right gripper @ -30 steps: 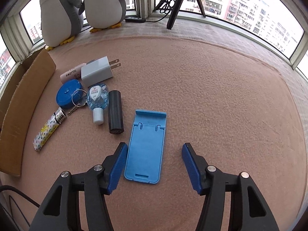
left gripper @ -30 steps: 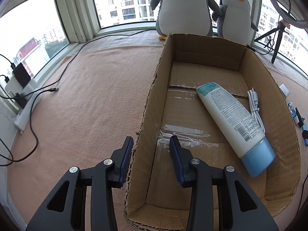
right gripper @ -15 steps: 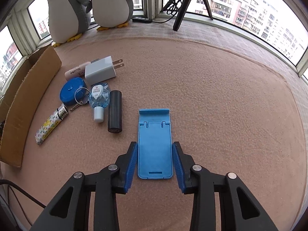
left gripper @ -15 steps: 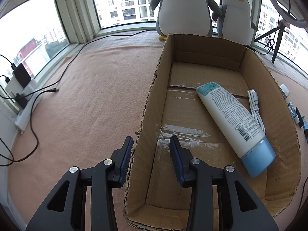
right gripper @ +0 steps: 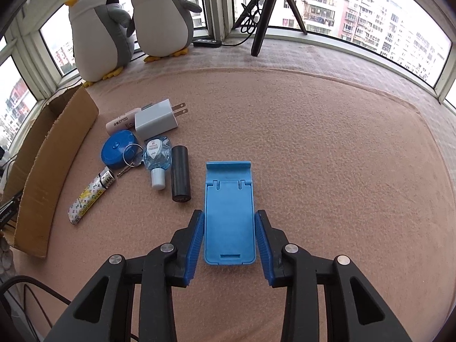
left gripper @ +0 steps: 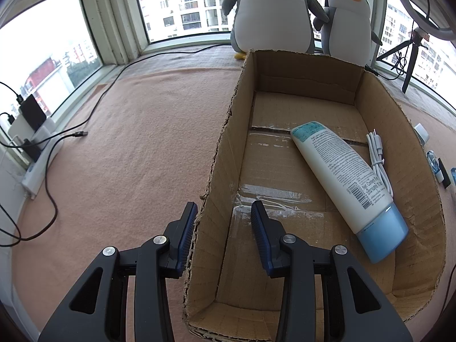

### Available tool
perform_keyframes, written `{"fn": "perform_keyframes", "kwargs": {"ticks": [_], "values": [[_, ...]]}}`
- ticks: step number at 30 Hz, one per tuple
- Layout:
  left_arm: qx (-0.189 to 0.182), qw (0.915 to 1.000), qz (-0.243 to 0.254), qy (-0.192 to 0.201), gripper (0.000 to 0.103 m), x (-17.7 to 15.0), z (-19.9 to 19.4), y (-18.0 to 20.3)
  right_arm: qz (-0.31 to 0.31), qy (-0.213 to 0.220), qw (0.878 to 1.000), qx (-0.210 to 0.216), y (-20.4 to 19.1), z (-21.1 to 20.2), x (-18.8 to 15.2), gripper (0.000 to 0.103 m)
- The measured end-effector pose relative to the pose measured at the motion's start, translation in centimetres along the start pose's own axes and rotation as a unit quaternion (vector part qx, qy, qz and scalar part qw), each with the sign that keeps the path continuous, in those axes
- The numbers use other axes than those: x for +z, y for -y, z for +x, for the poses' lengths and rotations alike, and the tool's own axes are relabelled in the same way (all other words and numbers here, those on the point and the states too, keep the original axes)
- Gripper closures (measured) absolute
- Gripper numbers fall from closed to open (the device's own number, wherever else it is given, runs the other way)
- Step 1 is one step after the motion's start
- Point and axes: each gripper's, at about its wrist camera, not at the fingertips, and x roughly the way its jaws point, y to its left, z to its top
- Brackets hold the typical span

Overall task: Organize rigid objects
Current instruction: 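Grasp the blue phone stand with the right gripper, then carry the blue phone stand into the box and release it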

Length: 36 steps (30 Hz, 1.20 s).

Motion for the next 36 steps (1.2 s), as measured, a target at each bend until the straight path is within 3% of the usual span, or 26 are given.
{"fn": "perform_keyframes", "kwargs": {"ticks": [17, 27, 36], "values": [[-0.002, 1.0000, -0.003, 0.000, 0.065, 0.0, -0.1, -0.1, -0.054, 0.073, 0.994, 0.066, -8.4, -5.7, 4.4, 0.070], [-0.004, 1.0000, -0.006, 0.000, 0.065, 0.0, 0.0, -0.2, -0.109, 0.100, 0.983, 0.109, -16.2, -5.9, 7.3, 0.070], [-0.005, 1.0000, -0.007, 0.000, 0.065, 0.0, 0.0, -0.2, -0.140, 0.089, 0.977, 0.132, -21.5, -4.0, 8.6, 0.070]]}}
